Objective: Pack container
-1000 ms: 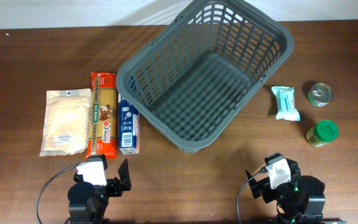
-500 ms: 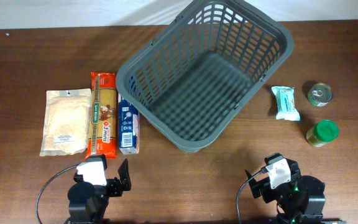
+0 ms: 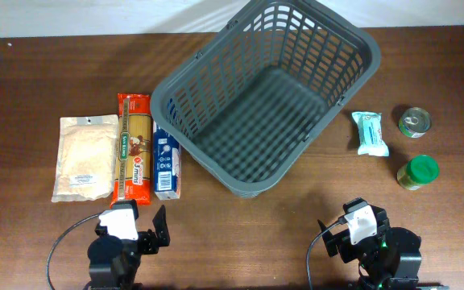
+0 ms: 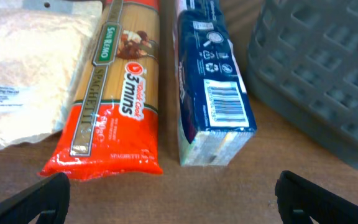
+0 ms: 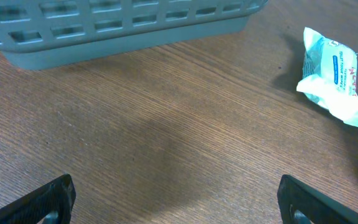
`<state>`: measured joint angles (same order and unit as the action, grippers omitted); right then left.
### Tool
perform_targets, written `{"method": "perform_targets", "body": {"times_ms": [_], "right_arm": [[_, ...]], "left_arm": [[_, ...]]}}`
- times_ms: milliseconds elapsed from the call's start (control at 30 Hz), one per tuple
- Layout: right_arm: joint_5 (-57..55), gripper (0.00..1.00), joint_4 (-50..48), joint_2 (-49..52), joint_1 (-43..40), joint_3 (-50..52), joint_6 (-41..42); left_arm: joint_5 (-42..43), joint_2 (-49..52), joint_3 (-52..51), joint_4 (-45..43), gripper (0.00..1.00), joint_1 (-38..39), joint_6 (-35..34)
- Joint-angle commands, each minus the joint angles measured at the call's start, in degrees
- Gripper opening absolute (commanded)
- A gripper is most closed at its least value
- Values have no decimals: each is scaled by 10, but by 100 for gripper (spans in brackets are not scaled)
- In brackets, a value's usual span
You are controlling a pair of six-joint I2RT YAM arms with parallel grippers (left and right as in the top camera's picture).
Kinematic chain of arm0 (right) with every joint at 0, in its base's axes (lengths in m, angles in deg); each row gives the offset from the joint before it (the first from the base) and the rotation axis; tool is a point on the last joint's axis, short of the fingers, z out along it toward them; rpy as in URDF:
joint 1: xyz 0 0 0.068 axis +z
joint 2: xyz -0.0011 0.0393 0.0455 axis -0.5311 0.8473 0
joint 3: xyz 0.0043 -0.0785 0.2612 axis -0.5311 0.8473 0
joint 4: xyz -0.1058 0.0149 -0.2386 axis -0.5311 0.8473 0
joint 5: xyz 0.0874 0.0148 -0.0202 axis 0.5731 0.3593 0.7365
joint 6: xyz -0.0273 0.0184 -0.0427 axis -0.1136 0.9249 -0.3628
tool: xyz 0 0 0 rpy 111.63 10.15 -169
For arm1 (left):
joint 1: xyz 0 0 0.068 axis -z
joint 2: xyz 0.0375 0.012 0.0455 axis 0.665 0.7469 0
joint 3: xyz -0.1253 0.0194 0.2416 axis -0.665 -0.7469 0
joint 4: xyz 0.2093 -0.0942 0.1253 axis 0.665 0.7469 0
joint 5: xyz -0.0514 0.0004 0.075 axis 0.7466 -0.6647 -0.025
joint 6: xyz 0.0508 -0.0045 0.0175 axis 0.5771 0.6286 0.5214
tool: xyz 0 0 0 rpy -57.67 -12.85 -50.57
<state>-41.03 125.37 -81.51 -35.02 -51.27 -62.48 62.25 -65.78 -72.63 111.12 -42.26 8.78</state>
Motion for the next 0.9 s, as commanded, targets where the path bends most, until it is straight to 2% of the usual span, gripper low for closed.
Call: {"method": "perform_targets", "body": {"times_ms": [0, 167, 333, 500, 700, 867], "right_arm": [[7, 99, 2, 0, 4, 2, 6], [8, 99, 2, 0, 4, 2, 6], [7, 99, 2, 0, 4, 2, 6], [8, 99, 2, 0, 4, 2, 6], [8, 99, 2, 0, 4, 2, 6], [8, 98, 1, 0, 4, 2, 6]], "left_arm": [[-24, 0, -3, -31, 99, -3, -1], [-53, 0, -3, -57, 99, -3, -1], [-40, 0, 1, -118, 99, -3, -1], [-19, 18, 48, -118, 99, -3, -1], [-20, 146, 197, -62, 99, -3, 0], [-19, 329, 407, 54, 99, -3, 36]]}}
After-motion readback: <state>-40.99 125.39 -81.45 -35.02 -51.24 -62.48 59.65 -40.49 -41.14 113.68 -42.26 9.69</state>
